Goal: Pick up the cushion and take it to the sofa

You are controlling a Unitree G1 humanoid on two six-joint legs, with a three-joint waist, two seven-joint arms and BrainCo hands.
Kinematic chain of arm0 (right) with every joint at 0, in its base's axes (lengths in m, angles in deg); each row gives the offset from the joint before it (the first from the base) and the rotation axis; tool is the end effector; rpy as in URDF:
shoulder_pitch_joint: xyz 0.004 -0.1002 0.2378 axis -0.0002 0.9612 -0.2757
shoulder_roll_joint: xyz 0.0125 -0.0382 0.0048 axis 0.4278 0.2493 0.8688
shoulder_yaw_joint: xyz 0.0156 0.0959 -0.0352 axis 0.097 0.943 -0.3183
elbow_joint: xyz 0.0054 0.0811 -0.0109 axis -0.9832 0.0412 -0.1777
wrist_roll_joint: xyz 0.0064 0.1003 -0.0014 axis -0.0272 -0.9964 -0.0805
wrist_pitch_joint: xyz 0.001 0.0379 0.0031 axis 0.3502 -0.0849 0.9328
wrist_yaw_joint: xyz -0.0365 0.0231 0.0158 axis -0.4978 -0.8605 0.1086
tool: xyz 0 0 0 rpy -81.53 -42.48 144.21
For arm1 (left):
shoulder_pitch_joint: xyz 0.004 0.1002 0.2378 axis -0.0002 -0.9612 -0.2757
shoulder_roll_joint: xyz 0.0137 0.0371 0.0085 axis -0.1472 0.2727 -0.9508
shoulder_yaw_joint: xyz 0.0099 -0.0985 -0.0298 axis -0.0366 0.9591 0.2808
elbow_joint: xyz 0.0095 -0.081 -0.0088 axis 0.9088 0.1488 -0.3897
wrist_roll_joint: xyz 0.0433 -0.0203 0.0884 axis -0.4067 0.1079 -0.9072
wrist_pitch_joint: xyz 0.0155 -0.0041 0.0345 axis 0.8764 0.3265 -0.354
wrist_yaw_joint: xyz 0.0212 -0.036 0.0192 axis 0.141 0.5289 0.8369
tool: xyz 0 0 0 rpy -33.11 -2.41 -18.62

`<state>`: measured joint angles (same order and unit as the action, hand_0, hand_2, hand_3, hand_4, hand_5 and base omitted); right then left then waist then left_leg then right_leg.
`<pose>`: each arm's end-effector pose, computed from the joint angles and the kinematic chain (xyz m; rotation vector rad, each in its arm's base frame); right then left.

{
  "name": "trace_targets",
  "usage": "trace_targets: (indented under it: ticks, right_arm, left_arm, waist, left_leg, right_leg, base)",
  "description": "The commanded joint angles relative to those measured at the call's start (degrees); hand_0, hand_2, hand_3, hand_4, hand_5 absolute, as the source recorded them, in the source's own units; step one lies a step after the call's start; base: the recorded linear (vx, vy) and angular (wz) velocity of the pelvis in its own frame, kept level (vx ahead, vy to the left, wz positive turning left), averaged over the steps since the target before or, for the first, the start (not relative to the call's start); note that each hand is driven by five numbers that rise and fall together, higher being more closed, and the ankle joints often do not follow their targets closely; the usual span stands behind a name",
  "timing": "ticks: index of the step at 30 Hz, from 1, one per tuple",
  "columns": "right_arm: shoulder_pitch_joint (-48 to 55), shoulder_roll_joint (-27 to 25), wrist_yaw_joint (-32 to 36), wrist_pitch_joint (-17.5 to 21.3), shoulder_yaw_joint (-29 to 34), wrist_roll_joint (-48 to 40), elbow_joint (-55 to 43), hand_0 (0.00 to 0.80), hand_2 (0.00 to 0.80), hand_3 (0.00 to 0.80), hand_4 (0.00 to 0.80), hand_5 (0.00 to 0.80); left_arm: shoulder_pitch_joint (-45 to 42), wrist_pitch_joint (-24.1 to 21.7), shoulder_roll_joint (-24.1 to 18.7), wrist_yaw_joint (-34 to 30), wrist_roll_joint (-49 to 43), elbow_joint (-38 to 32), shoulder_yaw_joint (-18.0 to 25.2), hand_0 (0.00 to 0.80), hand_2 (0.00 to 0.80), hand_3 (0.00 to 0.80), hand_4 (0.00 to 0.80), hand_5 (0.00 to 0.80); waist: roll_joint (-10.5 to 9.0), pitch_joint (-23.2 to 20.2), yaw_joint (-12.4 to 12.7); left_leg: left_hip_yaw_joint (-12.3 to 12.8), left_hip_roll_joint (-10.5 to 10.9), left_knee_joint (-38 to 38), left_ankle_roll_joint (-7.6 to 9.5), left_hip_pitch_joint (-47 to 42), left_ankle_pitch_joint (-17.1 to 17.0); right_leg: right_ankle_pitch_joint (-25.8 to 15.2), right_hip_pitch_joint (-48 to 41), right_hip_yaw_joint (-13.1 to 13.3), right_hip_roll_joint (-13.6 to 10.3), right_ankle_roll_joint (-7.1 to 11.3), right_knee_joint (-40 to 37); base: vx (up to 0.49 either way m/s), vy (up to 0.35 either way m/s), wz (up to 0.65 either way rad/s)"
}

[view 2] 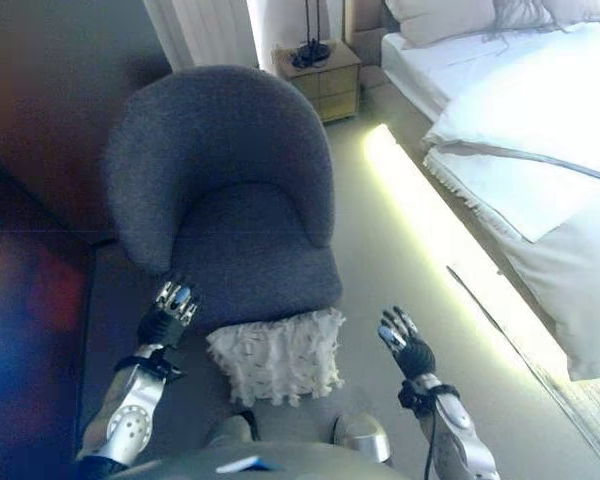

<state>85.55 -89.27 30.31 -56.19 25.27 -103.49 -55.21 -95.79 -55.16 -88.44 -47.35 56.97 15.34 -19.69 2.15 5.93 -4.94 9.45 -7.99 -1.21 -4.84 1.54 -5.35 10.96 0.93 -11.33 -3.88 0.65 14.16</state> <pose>0.0979 -0.2189 -0.0349 0.4272 0.4919 -0.0208 0.1387 0.2123 -0.0107 -0.5128 0.2550 0.1344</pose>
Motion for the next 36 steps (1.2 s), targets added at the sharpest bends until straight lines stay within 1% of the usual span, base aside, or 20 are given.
trace_targets:
  ticks: [1, 4, 6, 11, 12, 13, 14, 16, 17, 18, 20, 23, 25, 26, 28, 29, 30, 32, 34, 36]
  right_arm:
    - [-1.99, 0.78, 1.29, 1.52, 1.81, 1.41, -4.53, 0.0, 0.0, 0.0, 0.0, 0.0]
    - [-1.77, 1.1, 0.71, 1.96, 1.88, 1.24, -5.47, 0.0, 0.0, 0.0, 0.0, 0.0]
    - [-1.98, 1.1, -0.16, 2.31, 1.32, 0.41, -6.43, 0.0, 0.0, 0.0, 0.0, 0.0]
    - [-2.85, 1.5, -1.0, 2.53, 0.52, 0.08, -7.38, 0.0, 0.0, 0.0, 0.0, 0.0]
    - [-3.09, 2.03, -1.3, 2.73, 0.24, 0.11, -7.04, 0.0, 0.0, 0.0, 0.0, 0.0]
    - [-3.21, 2.33, -1.39, 2.87, 0.09, 0.01, -6.82, 0.0, 0.0, 0.0, 0.0, 0.0]
    - [-3.33, 2.91, -1.77, 2.96, -0.07, 0.29, -6.59, 0.0, 0.0, 0.0, 0.0, 0.0]
    - [-3.57, 3.56, -2.37, 3.42, -0.22, 0.44, -5.94, 0.0, 0.0, 0.0, 0.0, 0.0]
    - [-3.53, 3.83, -2.4, 4.0, -0.31, 0.33, -5.41, 0.0, 0.0, 0.0, 0.0, 0.0]
    - [-2.98, 4.09, -2.74, 4.43, -0.36, 0.46, -5.23, 0.0, 0.0, 0.0, 0.0, 0.0]
    - [-2.13, 4.27, -3.06, 4.35, -0.29, 0.36, -5.16, 0.0, 0.0, 0.0, 0.0, 0.0]
    - [-0.91, 4.23, -1.46, 4.83, -0.42, 0.52, -4.55, 0.0, 0.0, 0.0, 0.0, 0.0]
    - [-1.79, 4.47, -1.16, 5.74, -0.8, 0.21, -3.3, 0.0, 0.0, 0.0, 0.0, 0.0]
    - [-2.35, 4.59, -1.31, 6.06, -1.06, -0.01, -2.89, 0.0, 0.0, 0.0, 0.0, 0.0]
    - [-3.7, 4.7, -1.62, 6.45, -1.49, -0.25, -2.34, 0.0, 0.0, 0.0, 0.0, 0.0]
    - [-3.96, 4.66, -1.64, 6.45, -1.54, -0.36, -2.29, 0.0, 0.0, 0.0, 0.0, 0.0]
    - [-4.18, 4.65, -1.85, 6.21, -1.69, -0.37, -2.36, 0.0, 0.0, 0.0, 0.0, 0.0]
    - [-3.78, 4.62, -1.42, 5.21, -1.44, 0.36, -2.69, 0.0, 0.0, 0.0, 0.0, 0.0]
    - [-2.35, 4.33, -0.46, 3.63, -1.08, 0.42, -3.26, 0.0, 0.0, 0.0, 0.0, 0.0]
    - [-0.95, 3.94, 1.04, 2.49, -0.67, 0.24, -3.21, 0.0, 0.0, 0.0, 0.0, 0.0]
  left_arm:
    - [-1.33, -3.4, -3.13, -2.3, 1.71, -2.42, 3.86, 0.0, 0.0, 0.0, 0.0, 0.0]
    - [-1.25, -3.1, -3.46, -3.06, 1.72, -2.06, 3.69, 0.0, 0.0, 0.0, 0.0, 0.0]
    - [-1.44, -3.24, -3.83, -3.27, 1.5, -2.38, 3.34, 0.0, 0.0, 0.0, 0.0, 0.0]
    - [-1.29, -3.73, -4.99, -3.31, 0.93, -2.7, 2.92, 0.0, 0.0, 0.0, 0.0, 0.0]
    - [-1.49, -3.41, -5.44, -3.5, 0.71, -2.89, 3.13, 0.0, 0.0, 0.0, 0.0, 0.0]
    - [-1.59, -3.27, -5.67, -3.64, 0.51, -2.95, 3.25, 0.0, 0.0, 0.0, 0.0, 0.0]
    - [-1.72, -2.97, -5.91, -3.55, -0.37, -3.12, 3.52, 0.0, 0.0, 0.0, 0.0, 0.0]
    - [-1.82, -2.86, -6.31, -3.61, -1.88, -3.17, 3.74, 0.0, 0.0, 0.0, 0.0, 0.0]
    - [-1.81, -2.82, -6.58, -3.67, -2.71, -3.26, 3.71, 0.0, 0.0, 0.0, 0.0, 0.0]
    - [-1.94, -2.45, -7.01, -3.65, -3.36, -3.39, 3.63, 0.0, 0.0, 0.0, 0.0, 0.0]
    - [-1.92, -1.52, -7.57, -3.15, -4.1, -3.45, 3.86, 0.0, 0.0, 0.0, 0.0, 0.0]
    - [-1.71, -0.66, -8.73, -2.68, -3.21, -3.49, 4.39, 0.0, 0.0, 0.0, 0.0, 0.0]
    - [-0.94, -1.19, -9.19, -2.06, -3.15, -3.25, 3.87, 0.0, 0.0, 0.0, 0.0, 0.0]
    - [-0.51, -1.43, -9.29, -1.68, -3.13, -3.18, 3.49, 0.0, 0.0, 0.0, 0.0, 0.0]
    - [0.37, -1.39, -9.32, -1.2, -3.01, -3.3, 2.85, 0.0, 0.0, 0.0, 0.0, 0.0]
    - [0.47, -1.17, -9.38, -1.09, -2.97, -3.48, 2.78, 0.0, 0.0, 0.0, 0.0, 0.0]
    - [0.54, -0.75, -9.48, -1.04, -3.22, -3.66, 2.61, 0.0, 0.0, 0.0, 0.0, 0.0]
    - [0.2, -0.43, -9.5, -1.23, -3.42, -3.5, 2.8, 0.0, 0.0, 0.0, 0.0, 0.0]
    - [-0.71, -0.26, -9.49, -1.21, -3.62, -3.56, 3.15, 0.0, 0.0, 0.0, 0.0, 0.0]
    - [-1.58, -0.07, -9.51, -1.04, -3.59, -3.88, 3.55, 0.0, 0.0, 0.0, 0.0, 0.0]
  waist:
    - [-3.17, -0.7, 2.17]
    - [-3.22, -0.53, 2.28]
    - [-3.52, -0.45, 2.89]
    - [-4.41, -0.19, 4.1]
    - [-4.76, -0.21, 4.64]
    - [-4.96, -0.26, 4.93]
    - [-5.37, -0.22, 5.43]
    - [-5.52, -0.3, 6.15]
    - [-5.44, -0.2, 6.33]
    - [-5.54, 0.07, 6.27]
    - [-5.46, 0.18, 6.31]
    - [-5.64, 0.39, 6.23]
    - [-6.08, 0.97, 6.43]
    - [-6.46, 1.24, 6.47]
    - [-7.54, 1.93, 6.38]
    - [-7.69, 2.08, 6.34]
    - [-7.78, 2.06, 6.12]
    - [-8.32, 2.15, 5.6]
    - [-8.53, 1.94, 5.03]
    - [-8.64, 1.57, 4.59]
  left_leg:
    - [1.18, -1.91, 2.26, -1.54, 0.33, 0.84]
    - [2.8, -0.94, 2.29, -0.79, 0.56, 1.65]
    - [1.72, 0.13, 2.09, -0.12, 0.85, 2.36]
    - [2.01, 1.59, -0.72, 1.72, 1.96, 4.61]
    - [2.13, 2.32, -1.27, 2.63, 1.88, 5.38]
    - [2.1, 2.72, -1.46, 3.09, 1.84, 5.71]
    - [2.31, 3.83, -2.1, 4.16, 1.67, 6.77]
    - [2.72, 5.1, -2.94, 5.51, 1.7, 7.84]
    - [3.0, 5.64, -3.33, 6.37, 1.47, 8.6]
    - [2.47, 6.69, -3.96, 6.97, 0.49, 10.44]
    - [2.44, 7.54, -4.38, 7.62, -0.19, 11.17]
    - [2.55, 7.6, -4.5, 7.43, -0.79, 11.61]
    - [2.49, 7.07, -5.12, 6.93, -0.12, 11.18]
    - [2.43, 6.94, -5.59, 6.6, 0.04, 11.67]
    - [2.32, 6.74, -6.34, 5.89, 0.02, 13.28]
    - [2.24, 6.59, -6.41, 5.76, -0.09, 13.62]
    - [1.59, 6.22, -6.29, 5.26, -0.91, 14.85]
    - [1.68, 5.88, -6.74, 5.32, -1.33, 14.86]
    - [1.56, 5.13, -7.4, 5.02, -2.65, 15.66]
    - [1.51, 4.09, -8.53, 4.52, -3.64, 16.4]
  right_leg:
    - [-4.33, -3.95, 4.2, -1.74, 2.61, -7.87]
    - [-3.96, -4.1, 2.99, -2.39, 3.24, -7.48]
    - [-3.89, -3.88, 2.69, -3.17, 4.04, -6.91]
    - [-3.93, -3.72, 1.34, -5.79, 6.16, -5.2]
    - [-4.77, -3.83, 0.63, -7.02, 7.16, -4.14]
    - [-5.28, -3.84, 0.38, -7.66, 7.61, -3.53]
    - [-6.47, -3.84, -0.06, -9.35, 7.96, -1.38]
    - [-9.31, -2.57, -0.64, -12.0, 7.88, 3.59]
    - [-10.91, -1.06, -0.42, -13.45, 7.73, 7.73]
    - [-11.09, 0.14, 0.64, -14.81, 7.74, 13.35]
    - [-12.96, 1.98, 1.0, -15.71, 7.31, 16.75]
    - [-14.38, 3.44, 0.71, -15.8, 7.55, 12.09]
    - [-16.63, 4.12, -0.42, -15.45, 7.83, 2.1]
    - [-18.0, 4.54, -0.63, -15.7, 8.52, -1.43]
    - [-22.71, 6.52, -0.25, -16.96, 10.89, -7.94]
    - [-23.54, 6.98, -0.04, -17.21, 11.34, -8.8]
    - [-24.13, 7.73, 0.76, -17.28, 12.49, -11.0]
    - [-25.71, 8.46, 1.26, -17.66, 12.7, -12.7]
    - [-25.43, 8.2, 1.41, -17.51, 12.99, -12.87]
    - [-23.87, 7.51, 1.58, -16.84, 12.88, -12.6]
  base:
    - [0.18, 0.11, 0.2]
    - [0.207, 0.126, -0.03]
    - [0.193, 0.126, 0.06]
    - [0.176, 0.146, -0.01]
    - [0.187, 0.153, -0.03]
    - [0.248, 0.22, -0.05]
    - [0.206, 0.213, -0.05]
    - [0.176, 0.239, -0.05]
    - [0.213, 0.261, -0.15]
    - [0.227, 0.246, -0.23]
    - [0.219, 0.173, -0.04]
    - [0.176, -0.013, 0.07]
    - [0.084, -0.186, 0.05]
    - [0.047, -0.216, -0.05]
    - [0.111, -0.206, -0.11]
    - [0.212, -0.179, -0.19]
    - [0.208, -0.176, -0.07]
    - [0.246, -0.196, 0.25]
    - [0.295, -0.19, 0.25]
    - [0.313, -0.224, -0.05]
